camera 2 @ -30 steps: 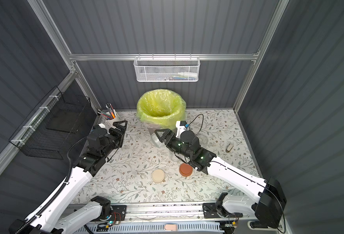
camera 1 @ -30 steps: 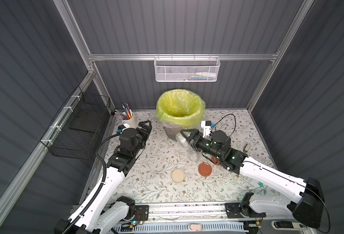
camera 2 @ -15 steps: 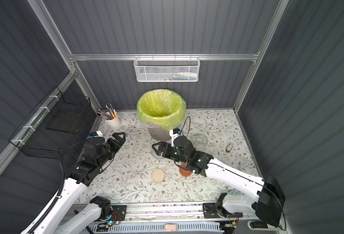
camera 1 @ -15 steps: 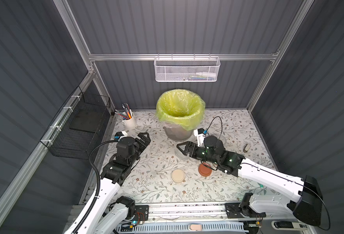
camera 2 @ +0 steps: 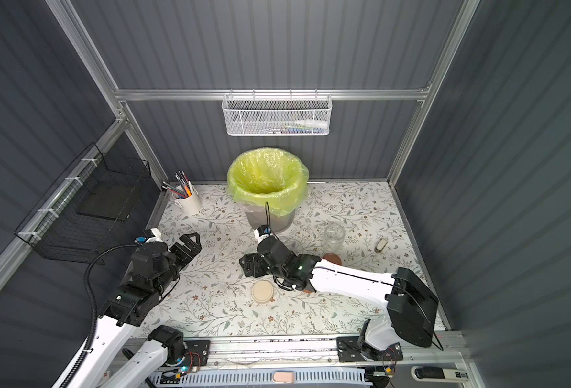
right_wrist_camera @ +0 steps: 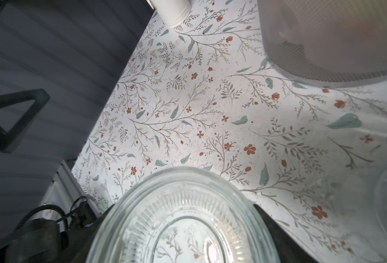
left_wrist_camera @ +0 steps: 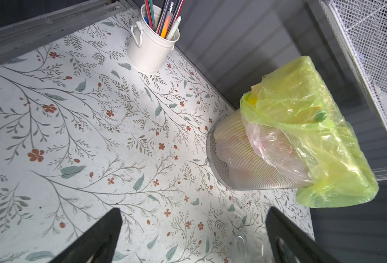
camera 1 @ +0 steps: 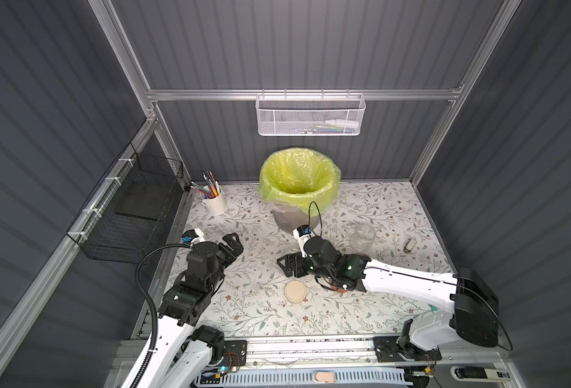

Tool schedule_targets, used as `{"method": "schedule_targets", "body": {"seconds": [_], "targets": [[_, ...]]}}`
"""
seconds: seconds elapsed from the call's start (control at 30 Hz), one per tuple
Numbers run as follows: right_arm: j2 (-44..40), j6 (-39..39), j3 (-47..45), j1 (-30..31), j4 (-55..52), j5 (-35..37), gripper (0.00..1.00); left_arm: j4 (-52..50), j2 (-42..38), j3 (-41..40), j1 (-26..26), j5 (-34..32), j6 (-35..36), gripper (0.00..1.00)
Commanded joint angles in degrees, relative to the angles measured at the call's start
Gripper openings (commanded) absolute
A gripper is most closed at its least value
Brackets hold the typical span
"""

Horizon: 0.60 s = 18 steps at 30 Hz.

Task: Empty expired oatmeal from jars
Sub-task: Place the jar at the center of the board.

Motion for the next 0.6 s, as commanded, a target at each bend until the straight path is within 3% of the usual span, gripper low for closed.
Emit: {"method": "schedule_targets", "body": {"seconds": [0.0, 0.37, 0.57], "targets": [[2.4, -6.7, 0.4, 0.5, 6.2, 4.0, 0.54, -1.8, -0.2, -1.3, 0.3, -2.9, 2.8, 1.0], [13.3, -17.6, 1.3, 1.0, 19.4, 8.8, 0.55, 4.8, -5.1, -8.2, 0.3, -13.3, 5.2, 1.0], [19.5, -19.5, 1.4, 1.1, 26.6, 11.8, 0.55, 5.5, -2.1, -7.8, 0.3, -16.4, 7.7, 1.0]]}}
